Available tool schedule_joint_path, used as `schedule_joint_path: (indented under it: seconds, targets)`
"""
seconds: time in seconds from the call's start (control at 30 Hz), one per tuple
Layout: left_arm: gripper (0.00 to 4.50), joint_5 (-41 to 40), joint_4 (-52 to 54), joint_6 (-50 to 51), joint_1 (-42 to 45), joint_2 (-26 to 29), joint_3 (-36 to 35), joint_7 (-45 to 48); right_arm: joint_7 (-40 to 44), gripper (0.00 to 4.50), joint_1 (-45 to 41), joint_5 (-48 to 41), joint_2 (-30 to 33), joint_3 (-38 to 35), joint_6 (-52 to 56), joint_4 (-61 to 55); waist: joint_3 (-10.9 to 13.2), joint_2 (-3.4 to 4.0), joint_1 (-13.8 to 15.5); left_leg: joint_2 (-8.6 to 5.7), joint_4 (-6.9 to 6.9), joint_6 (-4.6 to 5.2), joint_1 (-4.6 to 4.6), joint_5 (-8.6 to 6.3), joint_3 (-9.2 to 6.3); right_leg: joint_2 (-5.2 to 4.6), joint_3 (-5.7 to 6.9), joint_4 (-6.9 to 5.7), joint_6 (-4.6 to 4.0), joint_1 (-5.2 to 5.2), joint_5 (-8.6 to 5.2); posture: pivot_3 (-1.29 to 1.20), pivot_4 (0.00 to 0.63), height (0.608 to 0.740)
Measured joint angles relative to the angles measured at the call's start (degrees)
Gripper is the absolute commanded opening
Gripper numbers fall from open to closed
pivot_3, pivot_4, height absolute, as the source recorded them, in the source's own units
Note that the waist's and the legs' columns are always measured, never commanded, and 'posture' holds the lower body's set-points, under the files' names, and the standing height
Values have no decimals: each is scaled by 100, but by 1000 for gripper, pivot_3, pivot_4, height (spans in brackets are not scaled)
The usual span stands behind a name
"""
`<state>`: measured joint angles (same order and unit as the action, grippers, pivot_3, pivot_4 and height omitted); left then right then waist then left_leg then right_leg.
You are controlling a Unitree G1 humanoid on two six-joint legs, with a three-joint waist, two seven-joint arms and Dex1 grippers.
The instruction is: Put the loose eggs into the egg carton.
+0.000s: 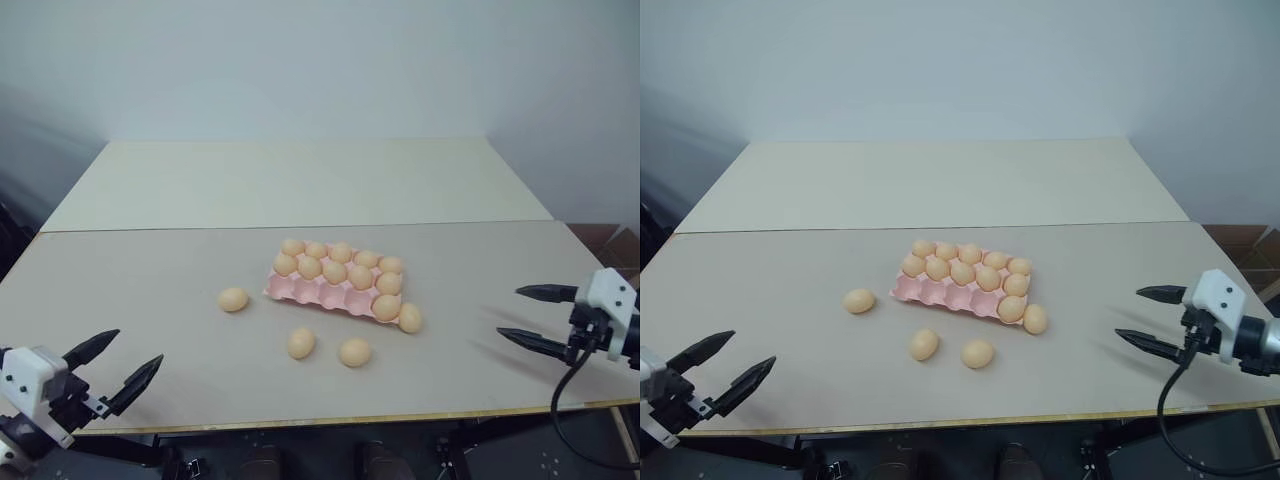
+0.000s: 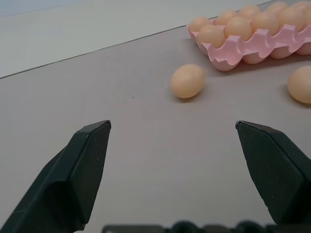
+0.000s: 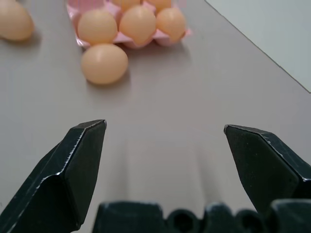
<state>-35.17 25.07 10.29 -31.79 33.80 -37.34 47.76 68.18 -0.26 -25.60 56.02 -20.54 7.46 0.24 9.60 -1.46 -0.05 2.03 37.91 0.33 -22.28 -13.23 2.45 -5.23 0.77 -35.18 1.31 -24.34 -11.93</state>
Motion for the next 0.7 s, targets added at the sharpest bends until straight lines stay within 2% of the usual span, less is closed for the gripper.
schedule_joint_path:
  seconds: [0.23, 0.43, 0.7]
  targets:
    - [4483, -15, 139, 117, 178, 72, 230, 55, -634, 4500, -174, 37, -511, 764, 689, -1093, -4, -12, 11, 0, 0, -1, -3, -1, 0, -1, 0, 4, 0, -1, 0, 0, 150, 740]
    - [4483, -20, 228, 237, 253, 84, 376, 69, -1179, 4500, -584, 586, -847, 1421, 721, -1120, -5, -16, 12, 0, 0, -2, -6, -1, 1, 1, 1, 3, -1, -5, 1, 0, 150, 740]
    - [4483, -17, 264, 235, 255, 77, 399, 133, -1219, 4500, -945, 1019, -1119, 1975, 625, -852, -4, -24, 13, 0, 0, -2, -5, -1, 2, 1, 1, 4, -2, -4, 2, 0, 150, 740]
